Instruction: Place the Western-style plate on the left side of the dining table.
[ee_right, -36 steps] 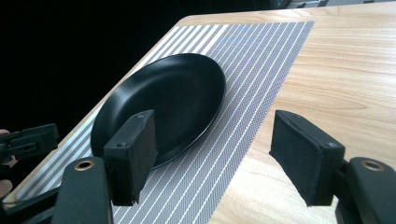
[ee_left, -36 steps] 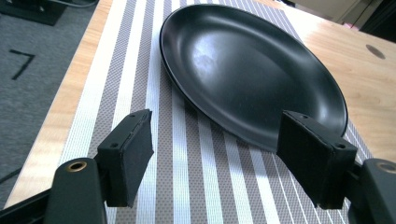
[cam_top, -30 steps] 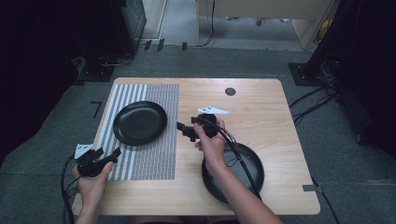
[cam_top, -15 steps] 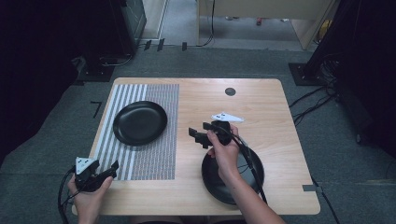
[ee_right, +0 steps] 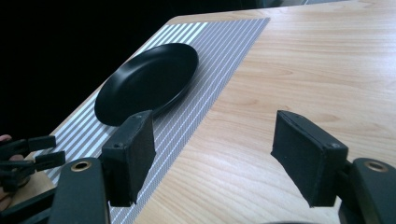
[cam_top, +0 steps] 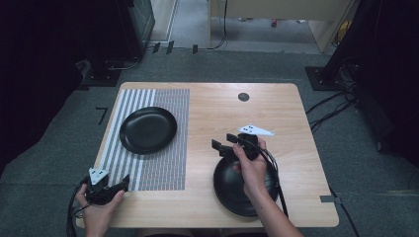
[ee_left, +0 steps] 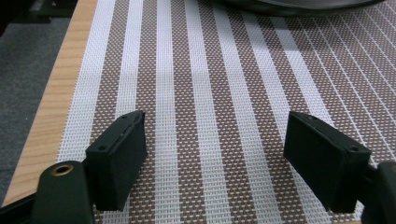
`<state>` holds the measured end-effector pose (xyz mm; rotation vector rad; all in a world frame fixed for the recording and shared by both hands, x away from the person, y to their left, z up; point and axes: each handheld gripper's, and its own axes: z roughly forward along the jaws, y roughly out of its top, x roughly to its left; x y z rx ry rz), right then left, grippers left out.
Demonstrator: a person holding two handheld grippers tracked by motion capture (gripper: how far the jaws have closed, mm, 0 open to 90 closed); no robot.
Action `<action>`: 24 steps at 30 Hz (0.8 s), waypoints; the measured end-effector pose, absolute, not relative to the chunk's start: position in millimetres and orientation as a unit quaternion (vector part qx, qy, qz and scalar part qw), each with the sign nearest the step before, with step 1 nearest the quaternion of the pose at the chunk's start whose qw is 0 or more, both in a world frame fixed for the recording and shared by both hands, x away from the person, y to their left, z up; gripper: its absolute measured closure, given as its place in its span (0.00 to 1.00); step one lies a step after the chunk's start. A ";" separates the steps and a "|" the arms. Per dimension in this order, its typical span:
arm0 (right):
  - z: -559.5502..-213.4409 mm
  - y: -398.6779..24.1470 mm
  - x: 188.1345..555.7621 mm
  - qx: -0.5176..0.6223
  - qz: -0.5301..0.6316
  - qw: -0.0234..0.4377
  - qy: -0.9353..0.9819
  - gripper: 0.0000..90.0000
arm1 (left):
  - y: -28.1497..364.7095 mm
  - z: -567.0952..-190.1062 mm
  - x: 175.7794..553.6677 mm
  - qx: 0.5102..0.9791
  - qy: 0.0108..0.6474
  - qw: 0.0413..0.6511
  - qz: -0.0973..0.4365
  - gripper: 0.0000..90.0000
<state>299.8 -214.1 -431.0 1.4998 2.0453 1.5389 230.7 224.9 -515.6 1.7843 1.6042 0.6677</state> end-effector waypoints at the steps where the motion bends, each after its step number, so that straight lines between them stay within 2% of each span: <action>1: -431.2 -216.7 298.6 0.504 0.516 0.087 0.687 0.33 | 225.2 -515.7 230.8 0.677 0.612 0.321 0.254 0.23; 10: -439.0 -242.1 289.3 0.520 0.512 0.095 0.677 0.33 | 219.2 -518.0 231.1 0.690 0.601 0.305 0.265 0.15; 24: -451.7 -283.5 273.2 0.542 0.496 0.109 0.670 0.32 | 219.9 -518.0 231.3 0.689 0.601 0.309 0.260 0.14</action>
